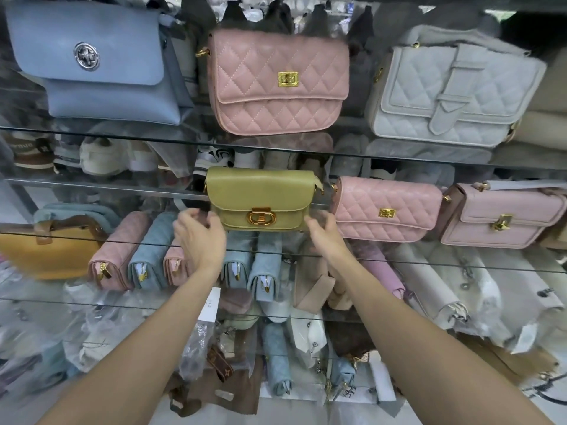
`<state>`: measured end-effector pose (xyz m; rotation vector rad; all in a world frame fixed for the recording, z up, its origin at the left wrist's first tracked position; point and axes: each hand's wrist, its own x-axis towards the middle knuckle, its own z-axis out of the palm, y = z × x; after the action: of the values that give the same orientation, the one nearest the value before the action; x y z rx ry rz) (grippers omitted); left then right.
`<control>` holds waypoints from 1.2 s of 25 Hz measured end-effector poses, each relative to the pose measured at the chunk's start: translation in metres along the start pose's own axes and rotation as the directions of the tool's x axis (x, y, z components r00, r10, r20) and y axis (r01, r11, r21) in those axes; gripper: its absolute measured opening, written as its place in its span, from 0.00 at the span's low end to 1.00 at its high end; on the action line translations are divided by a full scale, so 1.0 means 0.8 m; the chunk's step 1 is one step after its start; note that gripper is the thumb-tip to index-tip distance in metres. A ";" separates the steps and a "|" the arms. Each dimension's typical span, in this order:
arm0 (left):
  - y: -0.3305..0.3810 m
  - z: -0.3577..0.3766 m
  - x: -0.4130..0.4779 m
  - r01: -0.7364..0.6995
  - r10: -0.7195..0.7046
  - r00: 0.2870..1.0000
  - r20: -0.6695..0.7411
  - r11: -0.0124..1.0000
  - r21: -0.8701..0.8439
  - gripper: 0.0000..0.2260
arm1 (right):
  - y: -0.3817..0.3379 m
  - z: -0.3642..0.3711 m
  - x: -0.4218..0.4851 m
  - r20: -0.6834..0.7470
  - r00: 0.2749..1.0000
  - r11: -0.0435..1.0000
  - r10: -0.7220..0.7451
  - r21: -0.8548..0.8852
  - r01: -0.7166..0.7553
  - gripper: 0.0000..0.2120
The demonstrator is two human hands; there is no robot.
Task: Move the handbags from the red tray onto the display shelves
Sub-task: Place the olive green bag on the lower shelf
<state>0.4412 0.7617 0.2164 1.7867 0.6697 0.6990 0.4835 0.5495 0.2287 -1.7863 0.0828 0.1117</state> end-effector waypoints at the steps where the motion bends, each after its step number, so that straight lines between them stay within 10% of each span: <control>1: 0.006 0.002 -0.015 -0.097 0.100 0.994 -0.054 0.994 0.058 0.13 | 0.000 -0.016 -0.007 0.013 1.000 1.000 -0.003 -0.003 0.003 0.22; 7: 0.115 0.077 -0.143 -0.453 0.451 0.862 0.229 0.890 -0.049 0.08 | 0.008 -0.184 -0.078 -0.145 0.988 0.998 -0.052 0.035 0.057 0.17; 14: 0.226 0.242 -0.453 -0.437 0.529 0.365 0.766 0.824 -0.361 0.17 | 0.074 -0.479 -0.279 -0.565 0.824 0.990 0.044 0.135 0.040 0.06; 23: 0.219 0.311 -0.877 -0.286 0.399 -0.298 0.867 0.830 -0.480 0.17 | 0.259 -0.681 -0.623 -0.925 0.243 0.957 0.292 0.283 -0.072 0.07; 30: 0.180 0.334 -1.083 -0.262 0.184 -0.618 0.764 0.868 -0.422 0.12 | 0.378 -0.728 -0.742 -0.886 -0.082 0.877 0.456 0.463 -0.127 0.07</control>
<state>0.0704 -0.0764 0.1574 1.6905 -1.3195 -0.9923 -0.1232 -0.0874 0.1320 -1.1573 1.5631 -0.9350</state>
